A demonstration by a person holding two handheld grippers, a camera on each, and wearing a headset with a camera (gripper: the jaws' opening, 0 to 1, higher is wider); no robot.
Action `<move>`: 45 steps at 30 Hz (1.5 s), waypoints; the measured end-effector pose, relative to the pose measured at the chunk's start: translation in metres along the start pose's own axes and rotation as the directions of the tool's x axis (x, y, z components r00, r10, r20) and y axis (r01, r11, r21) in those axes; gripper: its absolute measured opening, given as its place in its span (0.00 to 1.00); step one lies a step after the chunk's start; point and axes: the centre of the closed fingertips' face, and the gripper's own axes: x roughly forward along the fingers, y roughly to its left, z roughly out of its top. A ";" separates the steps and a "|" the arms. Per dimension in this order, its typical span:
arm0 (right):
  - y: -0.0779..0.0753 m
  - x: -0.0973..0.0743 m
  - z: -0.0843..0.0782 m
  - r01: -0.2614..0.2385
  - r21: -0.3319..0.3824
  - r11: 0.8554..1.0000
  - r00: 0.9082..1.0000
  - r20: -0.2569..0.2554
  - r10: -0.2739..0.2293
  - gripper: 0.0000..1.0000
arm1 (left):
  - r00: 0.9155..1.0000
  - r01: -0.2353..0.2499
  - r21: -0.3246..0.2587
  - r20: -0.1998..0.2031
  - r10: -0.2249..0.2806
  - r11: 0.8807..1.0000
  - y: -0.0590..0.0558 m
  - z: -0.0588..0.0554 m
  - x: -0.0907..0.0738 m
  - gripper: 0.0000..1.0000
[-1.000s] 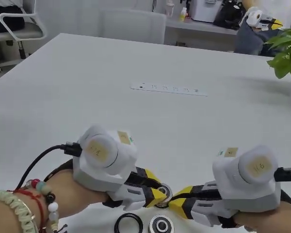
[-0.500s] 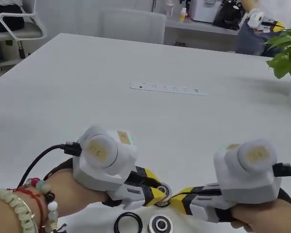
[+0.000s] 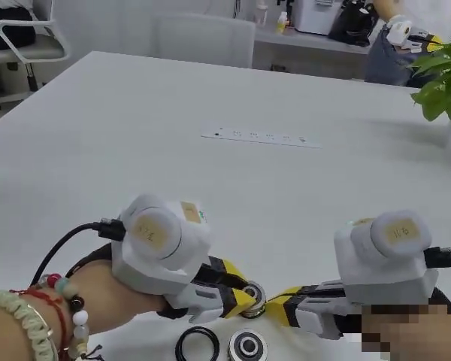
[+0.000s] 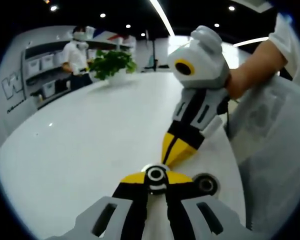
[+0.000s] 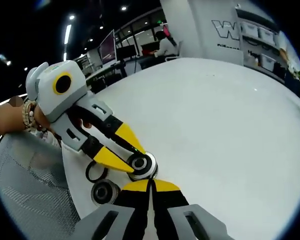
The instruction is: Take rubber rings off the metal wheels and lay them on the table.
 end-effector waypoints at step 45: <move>-0.003 -0.006 0.012 -0.075 0.216 0.974 0.994 0.092 0.057 0.00 | 1.000 -0.007 -0.003 0.003 0.007 1.000 0.000 0.000 0.000 0.13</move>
